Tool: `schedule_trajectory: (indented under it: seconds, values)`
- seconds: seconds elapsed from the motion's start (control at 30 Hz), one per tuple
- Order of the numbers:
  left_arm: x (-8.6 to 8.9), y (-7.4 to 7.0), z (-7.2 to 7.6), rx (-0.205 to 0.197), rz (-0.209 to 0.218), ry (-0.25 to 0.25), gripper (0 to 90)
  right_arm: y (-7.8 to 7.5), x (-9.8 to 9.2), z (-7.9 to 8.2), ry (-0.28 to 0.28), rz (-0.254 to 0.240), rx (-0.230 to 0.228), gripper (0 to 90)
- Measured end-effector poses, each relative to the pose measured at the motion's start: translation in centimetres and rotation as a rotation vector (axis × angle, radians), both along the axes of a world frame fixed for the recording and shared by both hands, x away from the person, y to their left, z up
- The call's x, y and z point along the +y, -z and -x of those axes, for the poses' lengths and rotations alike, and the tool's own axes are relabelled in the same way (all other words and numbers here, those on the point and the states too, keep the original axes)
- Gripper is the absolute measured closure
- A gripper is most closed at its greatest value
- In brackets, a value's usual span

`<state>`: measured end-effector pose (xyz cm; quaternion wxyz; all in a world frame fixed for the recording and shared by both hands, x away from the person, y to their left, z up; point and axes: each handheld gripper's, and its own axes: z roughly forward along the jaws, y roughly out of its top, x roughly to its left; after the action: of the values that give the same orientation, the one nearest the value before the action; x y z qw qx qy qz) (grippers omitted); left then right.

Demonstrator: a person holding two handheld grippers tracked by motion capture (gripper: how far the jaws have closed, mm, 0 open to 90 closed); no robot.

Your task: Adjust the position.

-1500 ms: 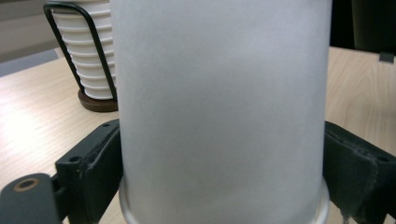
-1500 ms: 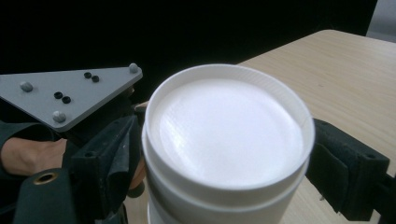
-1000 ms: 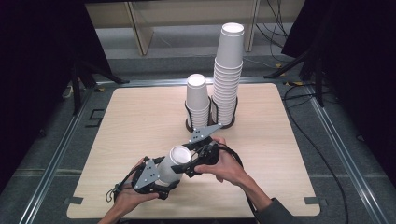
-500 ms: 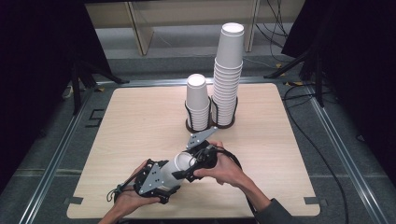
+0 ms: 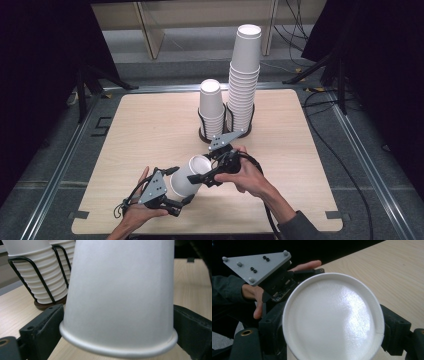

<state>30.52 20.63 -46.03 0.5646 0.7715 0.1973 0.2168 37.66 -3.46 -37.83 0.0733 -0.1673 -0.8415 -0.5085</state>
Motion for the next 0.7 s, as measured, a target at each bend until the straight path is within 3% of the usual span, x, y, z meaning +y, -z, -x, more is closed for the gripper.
schedule_trajectory:
  seconds: [0.13, 0.27, 0.3, 0.4, 0.43, 0.6, 0.67, 0.7]
  values:
    - [-0.1, -0.12, 0.18, -0.025, 0.033, -0.004, 2.8, -0.29, -0.36, -0.09, 0.006, -0.033, 0.003, 22.7]
    - [-0.01, -0.17, 0.11, -0.035, 0.037, -0.006, 2.9, -0.68, -0.41, 0.16, 0.009, -0.054, 0.032, 22.8]
    - [0.03, -0.19, 0.09, -0.038, 0.035, -0.011, 3.0, -0.66, -0.34, 0.05, -0.001, -0.069, 0.009, 22.8]
    - [0.09, -0.3, 0.16, -0.05, 0.05, -0.013, 2.3, -0.82, -0.37, 0.16, -0.001, -0.077, 0.022, 22.8]
    - [0.03, -0.27, 0.16, -0.053, 0.073, -0.01, 2.3, -0.82, -0.38, 0.07, -0.003, -0.091, 0.012, 22.8]
    - [0.24, -0.43, 0.3, -0.071, 0.059, -0.027, 3.4, -0.76, -0.46, -0.02, -0.002, -0.093, 0.021, 22.8]
    - [0.26, -0.41, 0.15, -0.07, 0.071, -0.012, 4.4, -0.65, -0.5, -0.09, -0.002, -0.098, 0.025, 22.7]
    - [0.43, -0.58, 0.21, -0.059, 0.051, -0.019, 4.9, -0.64, -0.55, -0.09, -0.001, -0.095, 0.037, 22.7]
